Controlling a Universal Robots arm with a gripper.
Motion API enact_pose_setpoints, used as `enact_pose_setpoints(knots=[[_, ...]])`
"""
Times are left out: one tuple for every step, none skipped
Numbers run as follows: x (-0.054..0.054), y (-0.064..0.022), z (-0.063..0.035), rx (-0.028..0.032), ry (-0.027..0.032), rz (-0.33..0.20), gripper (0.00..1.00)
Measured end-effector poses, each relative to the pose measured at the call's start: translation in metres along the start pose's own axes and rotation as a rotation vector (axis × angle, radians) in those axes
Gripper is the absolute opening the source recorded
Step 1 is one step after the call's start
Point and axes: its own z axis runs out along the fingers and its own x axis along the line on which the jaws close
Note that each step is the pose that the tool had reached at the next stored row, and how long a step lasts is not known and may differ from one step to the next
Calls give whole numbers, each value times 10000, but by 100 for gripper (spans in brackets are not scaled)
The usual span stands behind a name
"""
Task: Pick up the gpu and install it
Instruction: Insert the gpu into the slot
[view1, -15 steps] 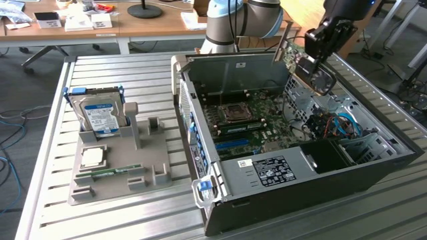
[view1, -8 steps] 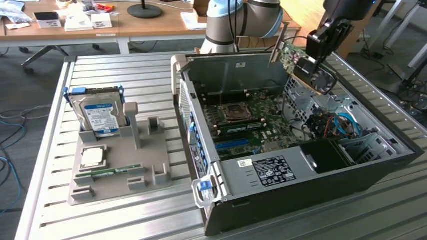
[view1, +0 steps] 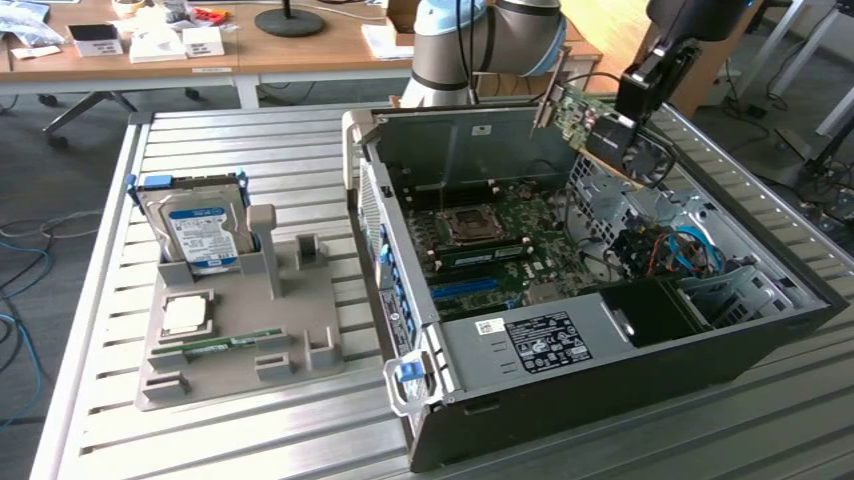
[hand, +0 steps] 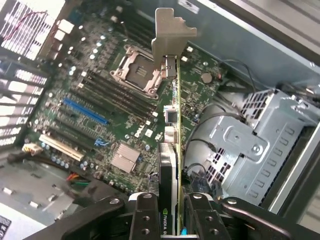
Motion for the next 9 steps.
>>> enact_pose_setpoints(knots=[[0, 0, 0, -3, 5, -151, 27], [0, 0, 0, -5, 10, -289, 27], [0, 0, 0, -9, 15, -424, 27], [0, 0, 0, -11, 19, -558, 27], [0, 0, 0, -14, 24, -689, 27], [0, 0, 0, -17, 28, -820, 27], [0, 0, 0, -19, 33, -955, 27], [0, 0, 1, -22, 37, -1078, 27], [0, 0, 1, -24, 41, -1199, 27]])
